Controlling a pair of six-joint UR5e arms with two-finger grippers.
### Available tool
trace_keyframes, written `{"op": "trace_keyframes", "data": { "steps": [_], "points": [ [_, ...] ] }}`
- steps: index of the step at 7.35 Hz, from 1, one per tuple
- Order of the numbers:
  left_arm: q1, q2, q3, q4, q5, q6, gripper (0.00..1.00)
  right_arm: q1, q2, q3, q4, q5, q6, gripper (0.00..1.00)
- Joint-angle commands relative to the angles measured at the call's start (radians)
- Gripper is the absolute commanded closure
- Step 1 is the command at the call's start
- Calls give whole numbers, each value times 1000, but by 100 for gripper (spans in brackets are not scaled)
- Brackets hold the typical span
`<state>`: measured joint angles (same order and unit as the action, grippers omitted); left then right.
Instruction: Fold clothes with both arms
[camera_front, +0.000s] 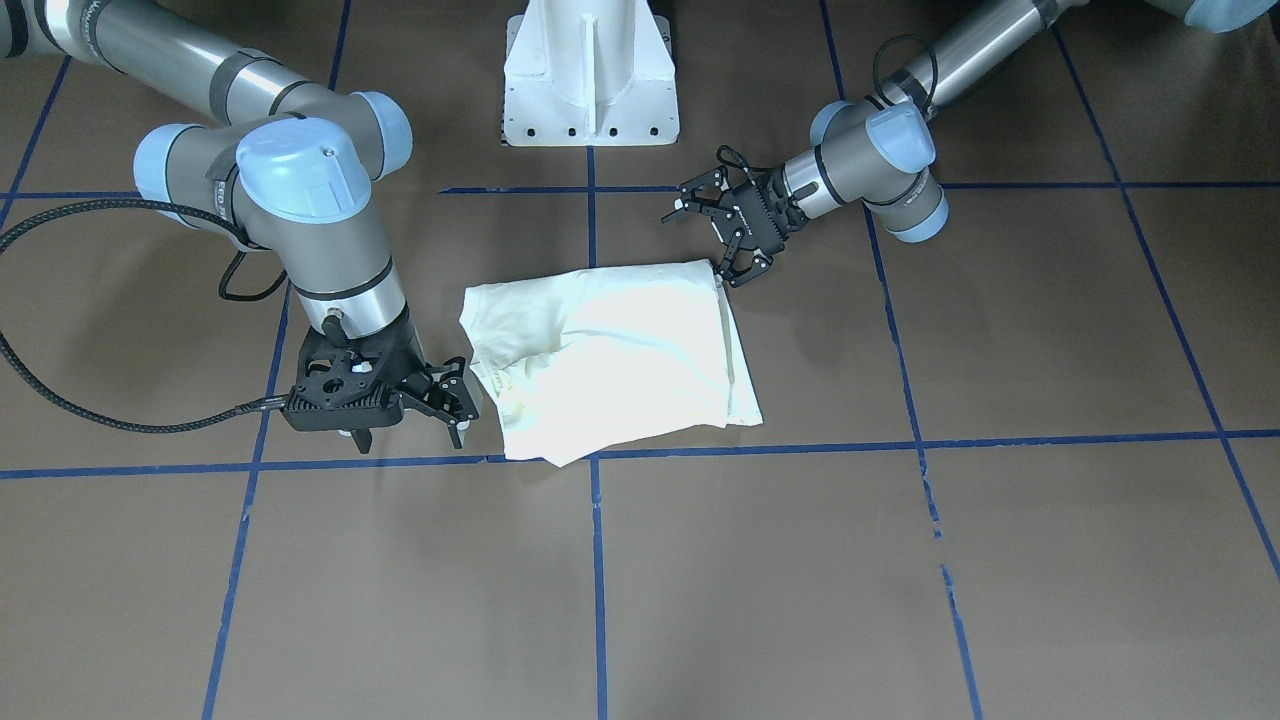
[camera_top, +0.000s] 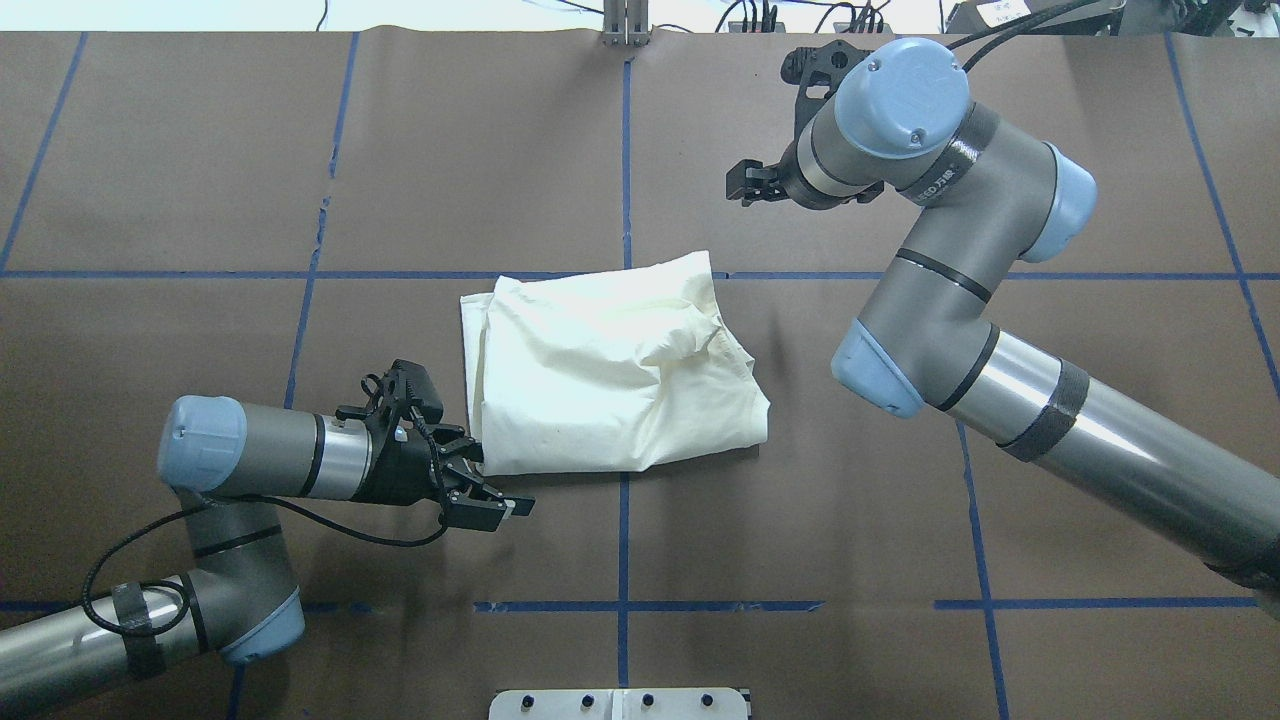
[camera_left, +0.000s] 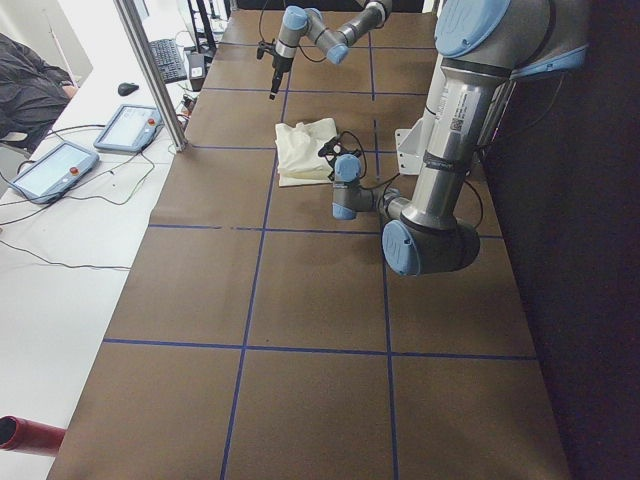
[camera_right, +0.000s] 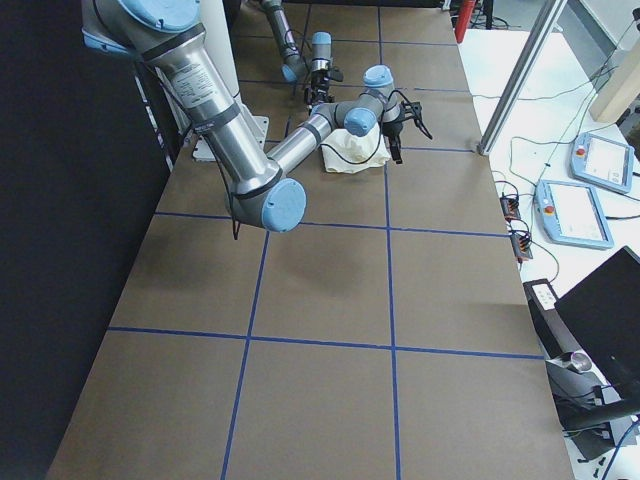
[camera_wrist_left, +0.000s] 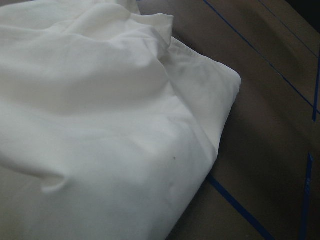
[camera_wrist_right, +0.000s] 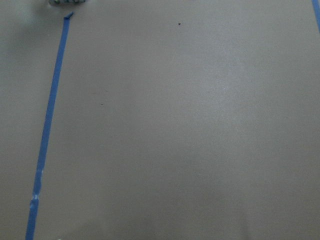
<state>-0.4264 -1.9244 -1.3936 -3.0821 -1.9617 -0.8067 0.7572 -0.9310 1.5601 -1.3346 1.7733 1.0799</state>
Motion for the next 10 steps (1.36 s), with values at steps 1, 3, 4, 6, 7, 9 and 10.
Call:
{"op": "trace_keyframes", "data": {
  "steps": [1, 3, 4, 6, 7, 9, 10],
  "points": [
    [0, 5, -4, -30, -79, -46, 5, 1, 0, 0, 0, 0, -2, 0],
    [-43, 7, -7, -24, -97, -68, 1, 1, 0, 0, 0, 0, 0, 0],
    [-111, 7, -7, -17, -168, -80, 1, 1, 1, 0, 0, 2, 0, 0],
    [-219, 7, -27, -15, -315, -241, 1, 1, 1, 1, 0, 6, 0, 0],
    [-213, -2, -59, -27, -275, -452, 1, 1, 1, 0, 0, 5, 0, 0],
    [-169, -24, -110, -24, -71, -718, 1, 1, 1, 1, 0, 5, 0, 0],
    [-79, -28, -104, -23, 70, -794, 1, 1, 1, 1, 0, 5, 0, 0]
  ]
}}
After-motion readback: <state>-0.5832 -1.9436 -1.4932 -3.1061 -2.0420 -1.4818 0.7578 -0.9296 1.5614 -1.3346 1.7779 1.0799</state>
